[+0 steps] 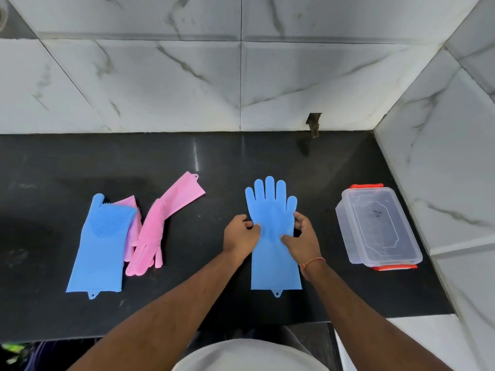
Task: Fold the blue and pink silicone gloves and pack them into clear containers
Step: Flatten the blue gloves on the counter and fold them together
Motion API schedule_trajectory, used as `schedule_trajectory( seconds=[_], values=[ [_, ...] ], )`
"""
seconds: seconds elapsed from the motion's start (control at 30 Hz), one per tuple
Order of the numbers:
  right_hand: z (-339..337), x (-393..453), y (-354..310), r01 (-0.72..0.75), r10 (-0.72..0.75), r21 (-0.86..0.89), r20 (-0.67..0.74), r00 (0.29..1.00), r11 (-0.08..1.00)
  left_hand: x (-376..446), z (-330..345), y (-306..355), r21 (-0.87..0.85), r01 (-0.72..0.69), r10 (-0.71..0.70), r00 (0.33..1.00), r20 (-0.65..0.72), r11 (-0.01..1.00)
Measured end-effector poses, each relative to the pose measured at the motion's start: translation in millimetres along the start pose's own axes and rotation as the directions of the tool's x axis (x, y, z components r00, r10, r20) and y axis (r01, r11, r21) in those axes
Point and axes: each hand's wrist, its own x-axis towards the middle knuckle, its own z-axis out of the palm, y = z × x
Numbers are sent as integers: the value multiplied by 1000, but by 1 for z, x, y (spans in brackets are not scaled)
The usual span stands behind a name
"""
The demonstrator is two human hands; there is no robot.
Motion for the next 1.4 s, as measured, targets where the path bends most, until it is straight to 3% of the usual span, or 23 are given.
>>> schedule_trajectory(
  seconds=[0.07,0.13,0.37,0.5,0.57,0.67,0.73,1.0,1.1,1.23,1.4],
  values=[
    [7,-3,3,-9,9,-21,9,1000,1000,7,-2,4,185,-50,52,999,-5,982],
    [13,-7,4,-8,9,-50,11,1000,999,11,-10,1,264,-71,74,997,-3,962],
    [63,-20,-5,0,5,-109,43,999,994,20,-75,-34,260,-19,42,996,-82,966],
    [76,-25,-6,6,1,-202,35,999,979,20,-90,-41,246,-52,67,996,-53,968],
    [70,-27,-7,42,-50,-320,-18,999,946,17,-91,-40,272,-82,88,996,-10,959],
    [63,-31,-9,134,-229,-575,-95,969,807,13,-100,-39,386,-159,179,984,-15,909],
    [69,-35,-14,194,-317,-617,-95,944,762,10,-116,-41,428,-205,240,970,-30,880],
    [174,-60,-45,441,-389,-446,210,897,779,-9,-225,-76,578,-255,449,866,-220,775],
    [224,-72,-53,490,-378,-419,324,867,764,-12,-263,-94,586,-153,390,870,-302,796],
    [278,-91,-56,543,-373,-350,447,813,764,-15,-300,-124,552,67,128,943,-307,831],
    [313,-105,-62,527,-300,-387,511,806,757,-6,-315,-141,561,-32,243,920,-307,827]
  ],
)
